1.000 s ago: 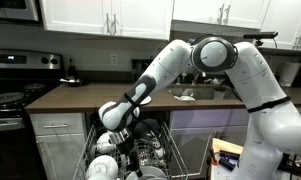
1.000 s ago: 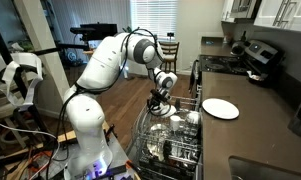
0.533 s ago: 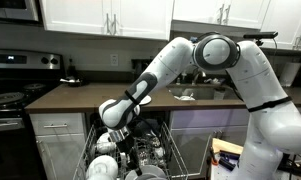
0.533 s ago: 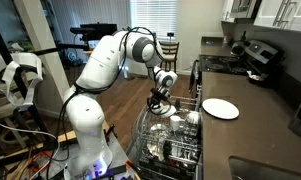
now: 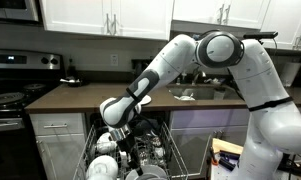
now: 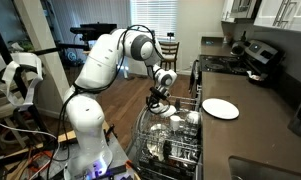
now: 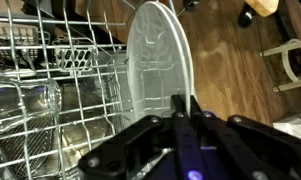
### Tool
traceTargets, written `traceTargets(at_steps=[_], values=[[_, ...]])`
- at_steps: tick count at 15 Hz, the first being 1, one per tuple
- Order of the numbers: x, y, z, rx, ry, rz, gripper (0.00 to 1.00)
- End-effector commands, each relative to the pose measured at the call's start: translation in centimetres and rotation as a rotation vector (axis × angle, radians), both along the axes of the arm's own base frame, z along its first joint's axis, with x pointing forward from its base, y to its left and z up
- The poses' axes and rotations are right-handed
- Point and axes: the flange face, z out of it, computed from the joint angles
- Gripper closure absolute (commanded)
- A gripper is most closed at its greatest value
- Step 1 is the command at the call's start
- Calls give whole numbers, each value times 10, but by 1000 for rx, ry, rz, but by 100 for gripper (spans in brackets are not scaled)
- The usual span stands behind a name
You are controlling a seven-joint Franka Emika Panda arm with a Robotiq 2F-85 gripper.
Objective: Remove one plate from the dishwasher rack and place it on top of the white plate on the countertop
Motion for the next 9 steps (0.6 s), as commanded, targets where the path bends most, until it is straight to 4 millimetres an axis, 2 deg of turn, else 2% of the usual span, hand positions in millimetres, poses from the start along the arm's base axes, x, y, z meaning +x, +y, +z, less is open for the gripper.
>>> traceTargets(at_steps=[1,9], values=[[-15,0,22,3,49,-21,98],[-24,0,44,-37,72,-27,98]])
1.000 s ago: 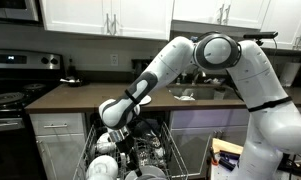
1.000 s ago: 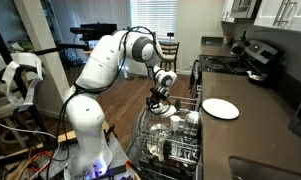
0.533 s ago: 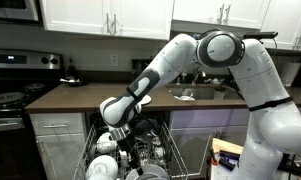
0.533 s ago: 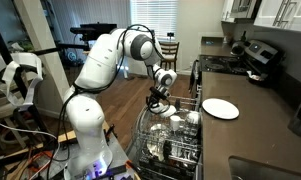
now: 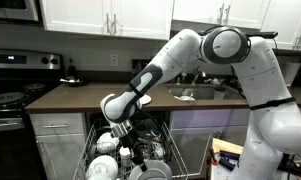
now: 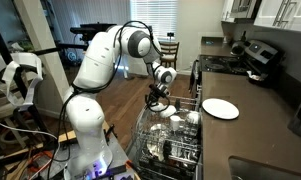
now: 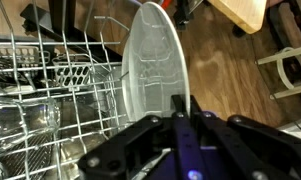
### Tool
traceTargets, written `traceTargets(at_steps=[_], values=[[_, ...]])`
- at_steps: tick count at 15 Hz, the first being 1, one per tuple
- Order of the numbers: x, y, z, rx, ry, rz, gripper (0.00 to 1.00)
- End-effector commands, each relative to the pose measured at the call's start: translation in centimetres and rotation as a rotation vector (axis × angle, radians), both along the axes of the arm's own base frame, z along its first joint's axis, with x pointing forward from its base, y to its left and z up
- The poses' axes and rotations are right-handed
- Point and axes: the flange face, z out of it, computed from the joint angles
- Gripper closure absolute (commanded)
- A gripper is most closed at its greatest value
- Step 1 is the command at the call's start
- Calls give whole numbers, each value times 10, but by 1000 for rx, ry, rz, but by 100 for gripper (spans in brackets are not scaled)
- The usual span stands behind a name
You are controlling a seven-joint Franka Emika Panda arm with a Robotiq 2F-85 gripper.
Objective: Remove one plate from the dishwasher rack and place it on top of the white plate on the countertop
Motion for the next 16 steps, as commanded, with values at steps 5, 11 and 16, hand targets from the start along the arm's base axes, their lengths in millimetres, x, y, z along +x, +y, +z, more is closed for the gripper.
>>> traceTargets(at_steps=[5,11,16], values=[[-19,5,33,-93,12,-49,98],[-25,8,42,-230,-28,-73,98],[-30,10,42,-338,-59,-67,98]])
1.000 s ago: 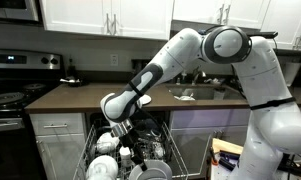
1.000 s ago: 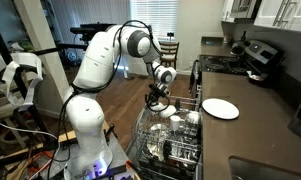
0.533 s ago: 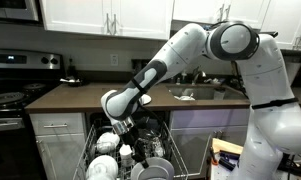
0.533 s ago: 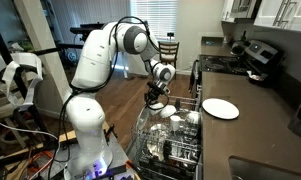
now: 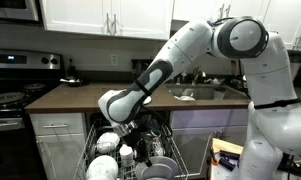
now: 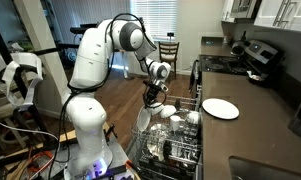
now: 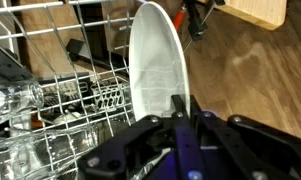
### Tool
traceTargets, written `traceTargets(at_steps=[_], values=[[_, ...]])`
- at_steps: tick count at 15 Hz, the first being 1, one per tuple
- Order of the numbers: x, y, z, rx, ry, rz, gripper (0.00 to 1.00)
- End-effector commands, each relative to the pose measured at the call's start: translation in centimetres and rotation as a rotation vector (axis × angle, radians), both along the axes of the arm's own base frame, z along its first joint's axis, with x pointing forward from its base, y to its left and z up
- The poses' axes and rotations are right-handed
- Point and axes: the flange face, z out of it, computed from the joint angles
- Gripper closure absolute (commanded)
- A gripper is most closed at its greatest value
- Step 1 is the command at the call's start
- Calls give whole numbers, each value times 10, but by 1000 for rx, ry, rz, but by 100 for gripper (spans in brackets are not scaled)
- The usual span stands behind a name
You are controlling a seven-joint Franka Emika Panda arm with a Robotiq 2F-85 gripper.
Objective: Remove one plate from the dishwasher rack and place it on top of the white plate on the countertop
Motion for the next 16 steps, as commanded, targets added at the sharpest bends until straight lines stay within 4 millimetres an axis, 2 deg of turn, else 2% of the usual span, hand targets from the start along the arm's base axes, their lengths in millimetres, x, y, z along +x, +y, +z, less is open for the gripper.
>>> traceTargets(at_steps=[1,2,7,8,13,16], values=[[-8,-4,14,-72,-11,7,98],[0,1,0,-28,-6,7,93],[0,-2,0,-33,-7,4,93],[0,-2,0,-34,-7,4,98],[4,-8,1,-145,-61,-22,98],[3,-2,3,-189,-79,-28,98]])
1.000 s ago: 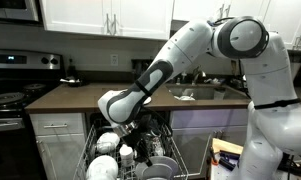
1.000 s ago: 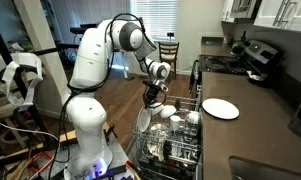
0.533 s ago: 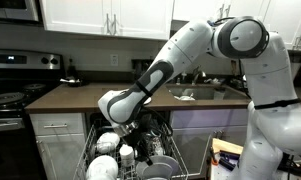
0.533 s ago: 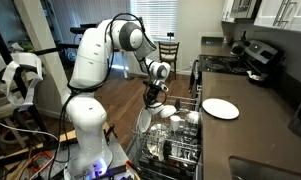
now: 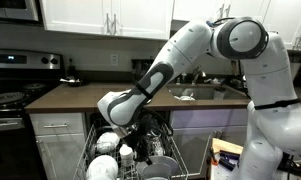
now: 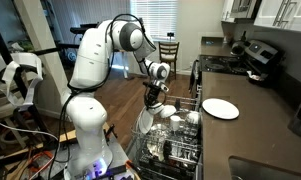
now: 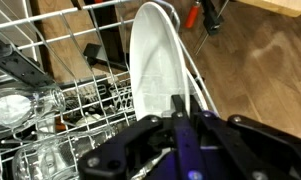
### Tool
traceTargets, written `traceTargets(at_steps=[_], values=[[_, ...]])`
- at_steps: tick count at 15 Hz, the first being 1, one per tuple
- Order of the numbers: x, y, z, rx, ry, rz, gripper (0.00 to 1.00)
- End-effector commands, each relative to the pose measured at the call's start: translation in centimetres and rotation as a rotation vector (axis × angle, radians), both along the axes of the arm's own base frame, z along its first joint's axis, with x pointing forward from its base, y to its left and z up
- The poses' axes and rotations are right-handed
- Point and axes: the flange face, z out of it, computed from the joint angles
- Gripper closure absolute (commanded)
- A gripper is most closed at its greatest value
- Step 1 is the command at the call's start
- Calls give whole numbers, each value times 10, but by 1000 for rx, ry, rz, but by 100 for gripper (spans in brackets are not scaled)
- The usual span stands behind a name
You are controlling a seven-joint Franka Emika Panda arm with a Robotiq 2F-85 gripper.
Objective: Remove one plate from the dishwasher rack and place it on top of the white plate on the countertop
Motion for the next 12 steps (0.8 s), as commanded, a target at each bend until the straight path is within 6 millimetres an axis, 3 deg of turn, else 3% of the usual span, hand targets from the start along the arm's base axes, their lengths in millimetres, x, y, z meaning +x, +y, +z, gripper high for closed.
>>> traceTargets(at_steps=[1,7,12], values=[[1,4,9,-99,-47,1,98],[-7,20,20,-90,-61,34,98],[-6,11,47,-15,-113,61,98]])
